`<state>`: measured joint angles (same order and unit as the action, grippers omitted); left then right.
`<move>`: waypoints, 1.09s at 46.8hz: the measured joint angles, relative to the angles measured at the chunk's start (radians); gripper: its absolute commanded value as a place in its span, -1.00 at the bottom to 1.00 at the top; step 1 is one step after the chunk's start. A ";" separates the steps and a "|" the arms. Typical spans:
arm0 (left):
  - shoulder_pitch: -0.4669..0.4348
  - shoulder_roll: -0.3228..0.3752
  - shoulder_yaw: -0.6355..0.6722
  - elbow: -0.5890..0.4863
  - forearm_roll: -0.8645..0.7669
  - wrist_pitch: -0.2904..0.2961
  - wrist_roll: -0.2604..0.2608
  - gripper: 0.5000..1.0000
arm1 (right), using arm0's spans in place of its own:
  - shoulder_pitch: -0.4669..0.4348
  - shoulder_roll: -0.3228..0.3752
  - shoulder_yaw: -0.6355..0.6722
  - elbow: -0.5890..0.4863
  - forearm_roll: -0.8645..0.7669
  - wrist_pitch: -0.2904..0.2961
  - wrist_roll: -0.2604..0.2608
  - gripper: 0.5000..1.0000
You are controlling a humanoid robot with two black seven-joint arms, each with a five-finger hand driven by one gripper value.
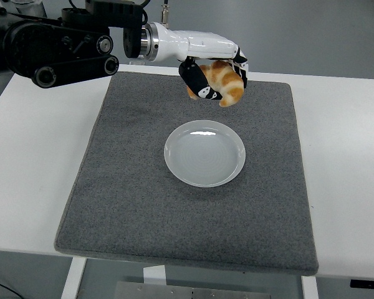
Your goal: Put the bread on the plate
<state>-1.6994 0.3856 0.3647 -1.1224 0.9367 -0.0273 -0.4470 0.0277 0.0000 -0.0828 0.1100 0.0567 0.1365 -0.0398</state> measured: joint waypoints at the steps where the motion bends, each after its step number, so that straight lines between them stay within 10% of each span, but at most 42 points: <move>1: 0.001 -0.001 0.000 -0.006 0.008 0.000 -0.005 -1.00 | 0.000 0.000 0.000 0.000 0.000 0.000 0.000 0.81; 51: 0.317 -0.149 0.010 0.180 0.278 0.033 -0.020 -1.00 | 0.000 0.000 0.000 0.000 0.000 0.000 0.000 0.81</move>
<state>-1.3819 0.2361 0.3744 -0.9419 1.2148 0.0053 -0.4666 0.0276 0.0000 -0.0829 0.1100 0.0567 0.1365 -0.0400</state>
